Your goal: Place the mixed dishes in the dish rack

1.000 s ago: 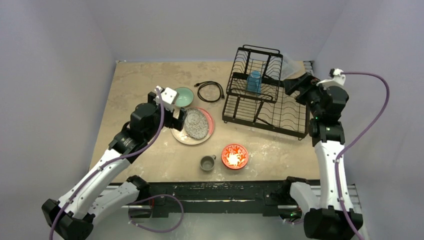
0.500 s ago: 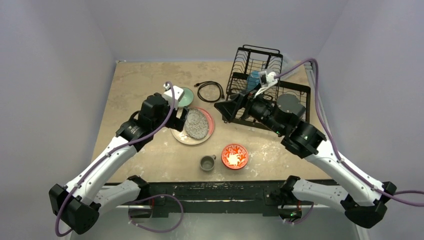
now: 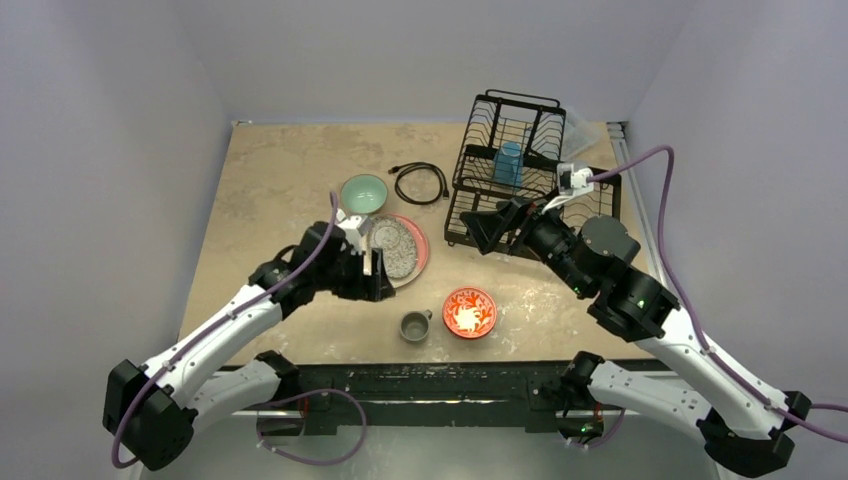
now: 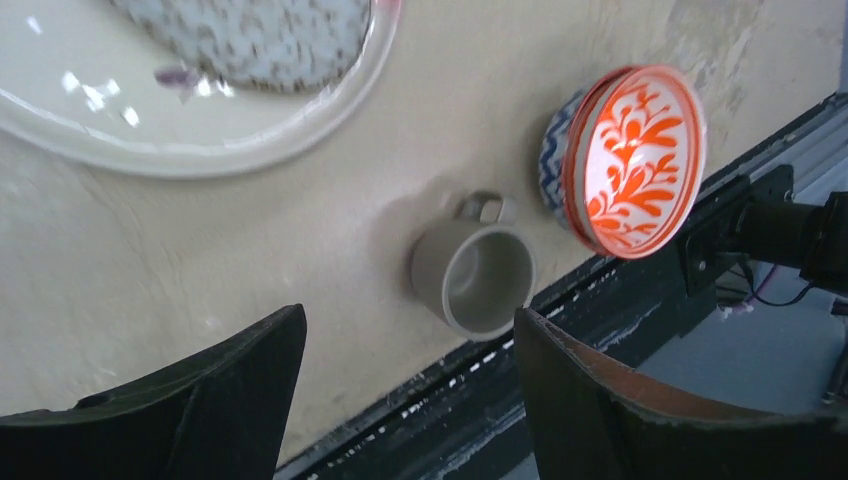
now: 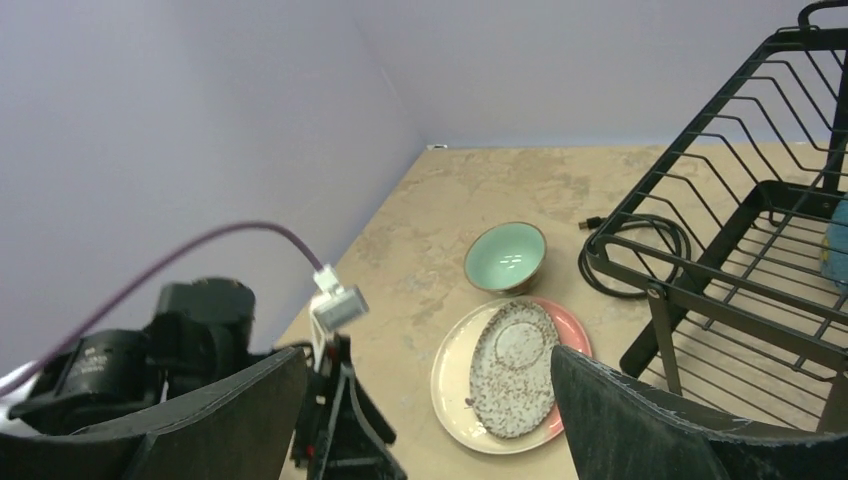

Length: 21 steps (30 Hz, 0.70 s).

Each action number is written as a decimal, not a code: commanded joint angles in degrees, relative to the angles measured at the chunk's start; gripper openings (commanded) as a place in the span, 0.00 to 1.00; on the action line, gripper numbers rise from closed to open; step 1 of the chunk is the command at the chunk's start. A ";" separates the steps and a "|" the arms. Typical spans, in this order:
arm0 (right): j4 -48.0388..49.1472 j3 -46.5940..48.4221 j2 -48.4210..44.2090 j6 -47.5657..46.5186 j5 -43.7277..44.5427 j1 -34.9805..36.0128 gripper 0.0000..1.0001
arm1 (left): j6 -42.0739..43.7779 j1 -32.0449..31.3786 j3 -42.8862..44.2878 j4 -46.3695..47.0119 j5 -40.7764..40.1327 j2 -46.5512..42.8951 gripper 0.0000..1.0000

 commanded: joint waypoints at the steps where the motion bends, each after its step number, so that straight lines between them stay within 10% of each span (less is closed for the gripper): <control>1: 0.13 -0.82 0.40 0.13 2.68 0.03 0.94 | -16.92 -6.28 -6.14 3.78 -0.73 -2.50 0.74; 21: -3.58 -5.67 -3.97 2.62 3.64 0.05 0.94 | -26.50 -27.34 -1.82 3.17 -27.54 17.29 0.40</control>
